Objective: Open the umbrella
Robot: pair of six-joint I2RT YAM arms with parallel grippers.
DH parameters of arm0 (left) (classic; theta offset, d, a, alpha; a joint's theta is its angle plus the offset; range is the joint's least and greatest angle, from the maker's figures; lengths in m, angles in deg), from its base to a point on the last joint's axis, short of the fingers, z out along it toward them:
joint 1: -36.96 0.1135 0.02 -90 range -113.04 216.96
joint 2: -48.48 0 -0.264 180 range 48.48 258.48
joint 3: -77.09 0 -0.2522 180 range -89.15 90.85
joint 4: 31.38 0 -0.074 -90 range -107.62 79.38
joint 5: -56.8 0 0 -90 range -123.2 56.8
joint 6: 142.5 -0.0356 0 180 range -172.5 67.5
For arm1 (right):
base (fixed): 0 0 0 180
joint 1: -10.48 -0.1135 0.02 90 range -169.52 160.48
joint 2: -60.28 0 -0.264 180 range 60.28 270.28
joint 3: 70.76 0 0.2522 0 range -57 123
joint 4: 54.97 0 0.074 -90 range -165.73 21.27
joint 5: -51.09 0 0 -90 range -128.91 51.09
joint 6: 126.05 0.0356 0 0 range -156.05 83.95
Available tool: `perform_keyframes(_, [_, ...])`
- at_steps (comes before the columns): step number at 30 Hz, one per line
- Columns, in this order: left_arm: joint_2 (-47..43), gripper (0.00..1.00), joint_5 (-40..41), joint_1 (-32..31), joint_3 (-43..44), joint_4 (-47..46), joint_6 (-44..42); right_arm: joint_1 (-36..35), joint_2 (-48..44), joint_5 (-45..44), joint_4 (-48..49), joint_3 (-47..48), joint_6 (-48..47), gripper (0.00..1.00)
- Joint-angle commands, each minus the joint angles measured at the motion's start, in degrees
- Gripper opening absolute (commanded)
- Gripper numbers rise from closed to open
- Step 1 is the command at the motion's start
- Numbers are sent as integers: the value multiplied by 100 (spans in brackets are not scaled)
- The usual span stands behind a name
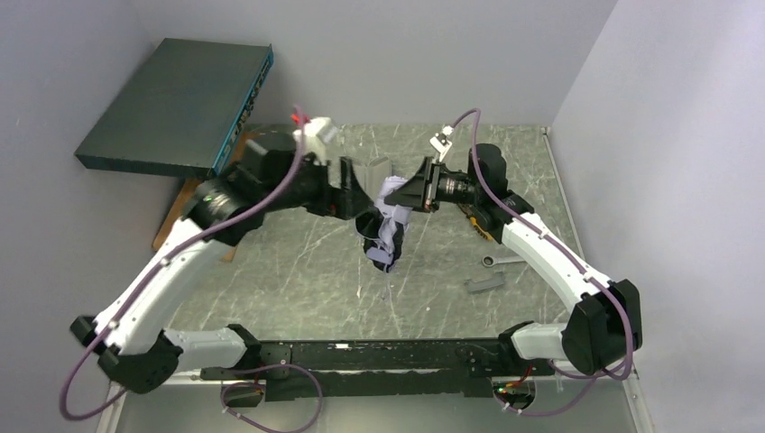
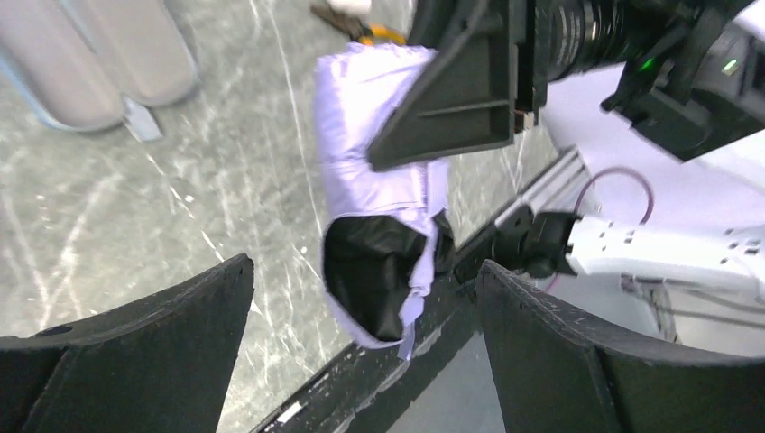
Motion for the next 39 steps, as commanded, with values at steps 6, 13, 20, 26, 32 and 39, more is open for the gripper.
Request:
perform_keyframes(6, [-1088, 99, -1883, 1262, -580, -1451, 358, -10, -449, 640, 4110, -113, 1922, 0])
perform_keyframes(13, [-1052, 99, -2952, 1276, -1110, -3070, 1211, -23, -537, 585, 3845, 246, 1822, 0])
perform_keyframes(20, [-671, 100, -3336, 1077, -1053, -3557, 1473, -33, -648, 447, 3445, 372, 1563, 0])
perform_keyframes(26, [-456, 99, -3647, 739, -1123, -3992, 1674, -37, -662, 440, 3114, 498, 1336, 0])
perform_keyframes(32, [-249, 99, -3554, 526, -1031, -3632, 1414, -38, -646, 469, 3129, 568, 1336, 0])
perform_keyframes(39, [-106, 99, -3365, 421, -1037, -3652, 1404, -38, -661, 606, 3318, 561, 1433, 0])
